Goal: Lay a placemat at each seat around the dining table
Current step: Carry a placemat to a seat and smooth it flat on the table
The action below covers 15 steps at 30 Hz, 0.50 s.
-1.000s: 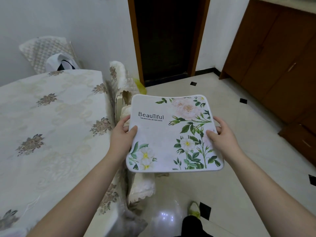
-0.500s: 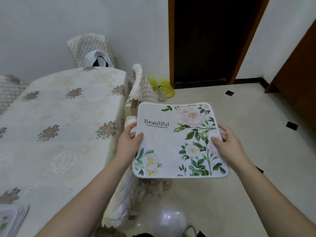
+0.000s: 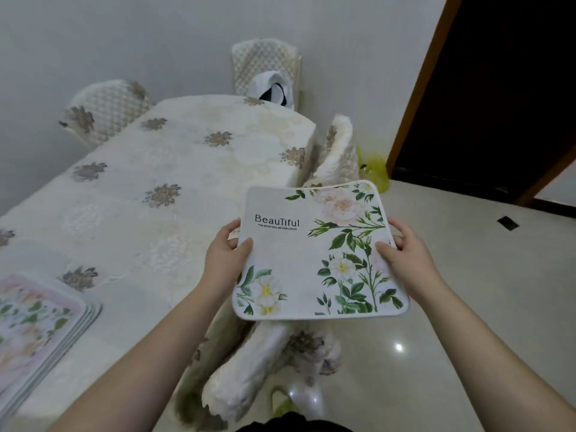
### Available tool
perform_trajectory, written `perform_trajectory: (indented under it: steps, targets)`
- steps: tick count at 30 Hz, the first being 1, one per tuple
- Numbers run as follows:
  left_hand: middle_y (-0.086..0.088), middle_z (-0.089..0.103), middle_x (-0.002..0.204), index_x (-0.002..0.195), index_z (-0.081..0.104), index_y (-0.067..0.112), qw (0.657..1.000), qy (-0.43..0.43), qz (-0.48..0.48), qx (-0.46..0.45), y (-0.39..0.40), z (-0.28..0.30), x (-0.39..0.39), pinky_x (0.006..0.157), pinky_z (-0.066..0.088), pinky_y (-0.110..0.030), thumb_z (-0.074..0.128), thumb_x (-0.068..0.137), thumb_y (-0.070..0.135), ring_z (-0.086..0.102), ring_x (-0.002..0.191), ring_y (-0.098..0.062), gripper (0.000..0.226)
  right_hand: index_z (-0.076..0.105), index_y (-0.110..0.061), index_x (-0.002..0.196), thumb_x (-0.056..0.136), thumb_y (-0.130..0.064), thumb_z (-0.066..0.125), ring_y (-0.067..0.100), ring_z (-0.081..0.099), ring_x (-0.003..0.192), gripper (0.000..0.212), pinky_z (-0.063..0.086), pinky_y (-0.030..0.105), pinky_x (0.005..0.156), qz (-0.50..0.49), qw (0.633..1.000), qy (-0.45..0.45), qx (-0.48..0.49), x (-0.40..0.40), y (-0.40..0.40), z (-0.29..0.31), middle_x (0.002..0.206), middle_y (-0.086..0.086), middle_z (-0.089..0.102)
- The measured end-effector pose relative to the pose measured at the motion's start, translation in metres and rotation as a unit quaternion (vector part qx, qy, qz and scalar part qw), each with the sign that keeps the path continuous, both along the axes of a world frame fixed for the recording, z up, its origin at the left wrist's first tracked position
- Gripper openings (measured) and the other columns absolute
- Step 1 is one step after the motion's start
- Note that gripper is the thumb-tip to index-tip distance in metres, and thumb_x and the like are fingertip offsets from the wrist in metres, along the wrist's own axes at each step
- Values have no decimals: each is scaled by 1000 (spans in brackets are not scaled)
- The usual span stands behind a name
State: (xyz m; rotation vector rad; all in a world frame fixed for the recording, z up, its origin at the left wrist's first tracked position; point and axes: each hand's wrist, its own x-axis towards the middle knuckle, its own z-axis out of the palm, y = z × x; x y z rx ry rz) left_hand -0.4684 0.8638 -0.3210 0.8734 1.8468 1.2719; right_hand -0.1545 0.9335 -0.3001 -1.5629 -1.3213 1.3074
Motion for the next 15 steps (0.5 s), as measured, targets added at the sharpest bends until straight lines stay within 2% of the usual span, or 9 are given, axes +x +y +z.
perform_trajectory:
  steps: [9, 12, 15]
  targets:
    - [0, 77, 91, 133, 51, 32, 990, -22, 139, 7, -17, -13, -107, 68, 59, -37, 61, 95, 17, 74, 73, -16, 42, 44, -30, 141, 94, -7, 60, 18, 74, 83, 55, 61, 48, 74, 131, 991, -15, 14, -143, 70, -1, 105, -3, 74]
    - [1, 77, 90, 134, 50, 30, 980, -44, 194, -2, -34, -26, -134, 69, 60, -40, 61, 96, 16, 74, 74, -17, 42, 43, -26, 142, 94, -6, 60, 19, 73, 86, 54, 60, 49, 77, 185, 982, -22, 11, -191, 78, -11, 105, -4, 72]
    - [2, 76, 92, 135, 50, 28, 967, -52, 249, -16, -57, -42, -154, 64, 57, -32, 60, 96, 16, 74, 73, -14, 42, 43, -28, 141, 95, -6, 59, 21, 72, 85, 53, 60, 51, 75, 240, 970, -46, 5, -238, 79, -22, 103, 0, 71]
